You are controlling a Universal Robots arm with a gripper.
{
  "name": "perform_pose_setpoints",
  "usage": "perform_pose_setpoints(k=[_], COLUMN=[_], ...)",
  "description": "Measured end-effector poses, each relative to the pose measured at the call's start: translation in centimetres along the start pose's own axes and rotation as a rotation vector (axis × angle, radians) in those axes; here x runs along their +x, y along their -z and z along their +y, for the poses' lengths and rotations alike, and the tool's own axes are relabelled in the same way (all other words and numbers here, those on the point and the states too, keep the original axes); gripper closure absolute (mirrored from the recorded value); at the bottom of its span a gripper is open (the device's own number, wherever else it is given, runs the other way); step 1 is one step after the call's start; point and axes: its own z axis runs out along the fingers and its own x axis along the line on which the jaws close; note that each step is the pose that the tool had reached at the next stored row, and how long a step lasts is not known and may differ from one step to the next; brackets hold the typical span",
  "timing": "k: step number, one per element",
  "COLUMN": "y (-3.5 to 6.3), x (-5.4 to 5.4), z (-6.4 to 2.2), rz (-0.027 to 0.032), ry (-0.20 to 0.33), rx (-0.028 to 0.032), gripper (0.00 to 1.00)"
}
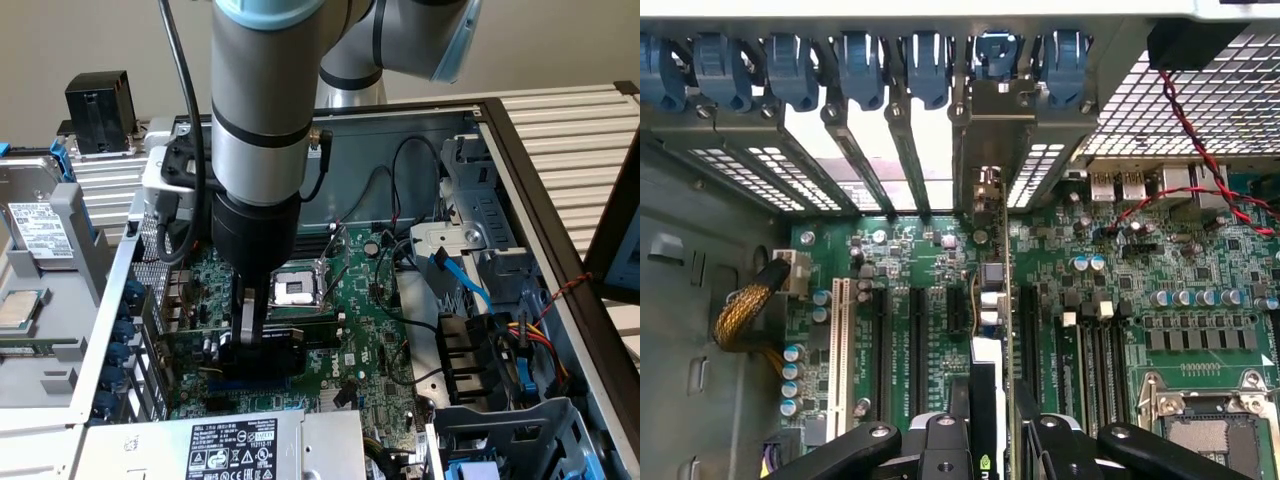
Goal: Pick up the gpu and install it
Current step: 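Insert the gpu into the slot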
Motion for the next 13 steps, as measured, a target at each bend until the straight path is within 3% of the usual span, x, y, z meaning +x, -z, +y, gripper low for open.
perform_pose_setpoints(k=[13], y=[-0.03], x=[-0.08], z=[0.08], rz=[0.0031], ry=[-0.001], rx=[0.0], gripper=[0.73])
